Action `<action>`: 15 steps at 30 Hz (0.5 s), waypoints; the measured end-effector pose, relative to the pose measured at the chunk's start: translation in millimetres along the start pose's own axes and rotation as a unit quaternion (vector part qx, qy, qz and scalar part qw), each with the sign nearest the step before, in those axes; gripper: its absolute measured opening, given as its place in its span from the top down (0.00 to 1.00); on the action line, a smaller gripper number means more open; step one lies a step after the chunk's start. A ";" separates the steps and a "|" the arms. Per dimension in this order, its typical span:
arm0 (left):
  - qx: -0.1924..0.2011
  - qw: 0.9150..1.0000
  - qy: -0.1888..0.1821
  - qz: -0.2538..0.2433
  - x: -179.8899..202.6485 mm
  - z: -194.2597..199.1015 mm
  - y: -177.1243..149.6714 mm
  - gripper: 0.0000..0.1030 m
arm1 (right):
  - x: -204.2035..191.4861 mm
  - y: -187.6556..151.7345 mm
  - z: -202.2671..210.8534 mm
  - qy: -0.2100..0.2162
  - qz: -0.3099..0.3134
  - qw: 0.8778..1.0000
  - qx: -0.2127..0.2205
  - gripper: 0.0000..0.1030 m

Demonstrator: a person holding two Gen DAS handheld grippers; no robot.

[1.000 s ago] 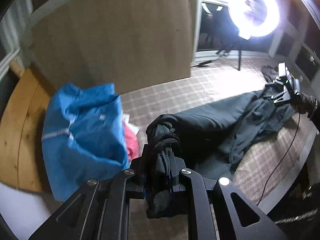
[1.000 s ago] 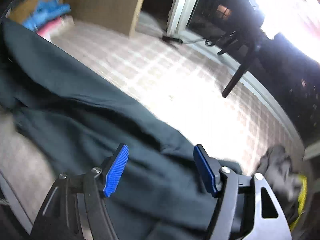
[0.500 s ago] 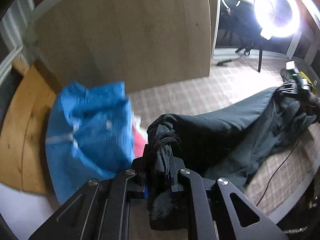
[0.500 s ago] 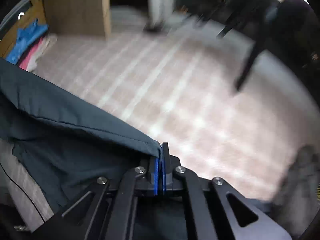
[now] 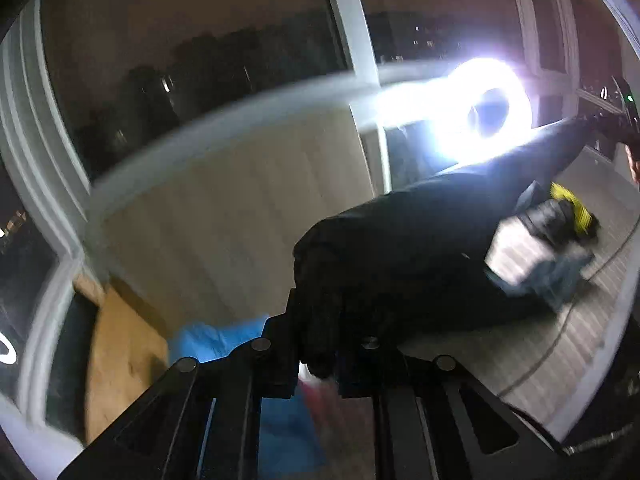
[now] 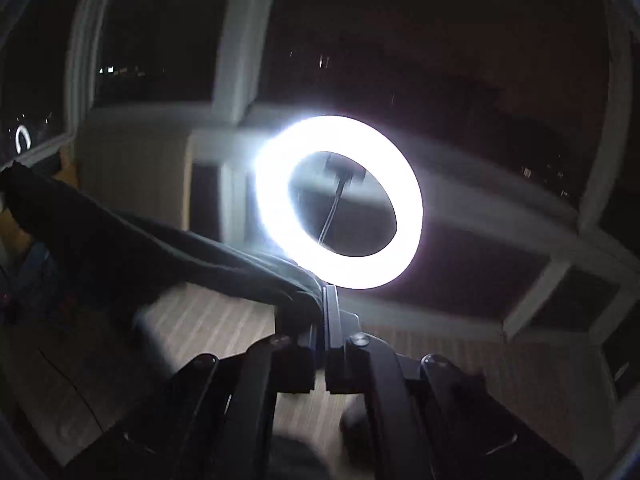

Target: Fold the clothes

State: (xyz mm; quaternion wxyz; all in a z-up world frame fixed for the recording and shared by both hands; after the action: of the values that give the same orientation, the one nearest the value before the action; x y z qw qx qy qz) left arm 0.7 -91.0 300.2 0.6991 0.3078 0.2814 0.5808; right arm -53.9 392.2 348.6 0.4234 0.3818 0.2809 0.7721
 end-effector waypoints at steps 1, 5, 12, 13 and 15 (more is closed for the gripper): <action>-0.013 1.000 -0.005 0.002 0.2 -0.8 -28.1 0.89 | -13.5 -20.5 6.7 0.006 -0.005 1.000 -0.009 0.98; -0.081 0.996 -0.038 0.004 14.1 -18.9 -151.4 0.89 | -83.0 -142.6 6.4 0.025 -0.051 0.994 -0.095 0.98; -0.211 0.968 -0.113 0.074 32.6 -62.7 -338.8 0.89 | -156.6 -320.4 -9.9 0.051 -0.130 0.955 -0.262 0.98; -0.214 0.967 -0.119 0.075 34.8 -61.6 -346.8 0.89 | -162.8 -333.3 -9.1 0.054 -0.133 0.950 -0.279 0.98; -0.206 0.968 -0.126 0.064 43.0 -58.7 -353.8 0.89 | -168.0 -342.0 -5.9 0.043 -0.112 0.948 -0.295 0.98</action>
State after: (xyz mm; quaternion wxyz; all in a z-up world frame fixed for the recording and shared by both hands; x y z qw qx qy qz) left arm 189.8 -90.6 -7.5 0.7390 0.2448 0.0450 0.6261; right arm 150.3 411.1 27.3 0.5884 0.1719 0.0993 0.7838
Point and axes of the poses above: each gripper's, at about its wrist camera, not at the fingertips, and z roughly against the way its jaws point, x to its right, y to its top, the point moved 7 cm from there along -z, roughly the way its jaws point, and after that the axes turned 14 degrees about z, right-handed, at the moved point
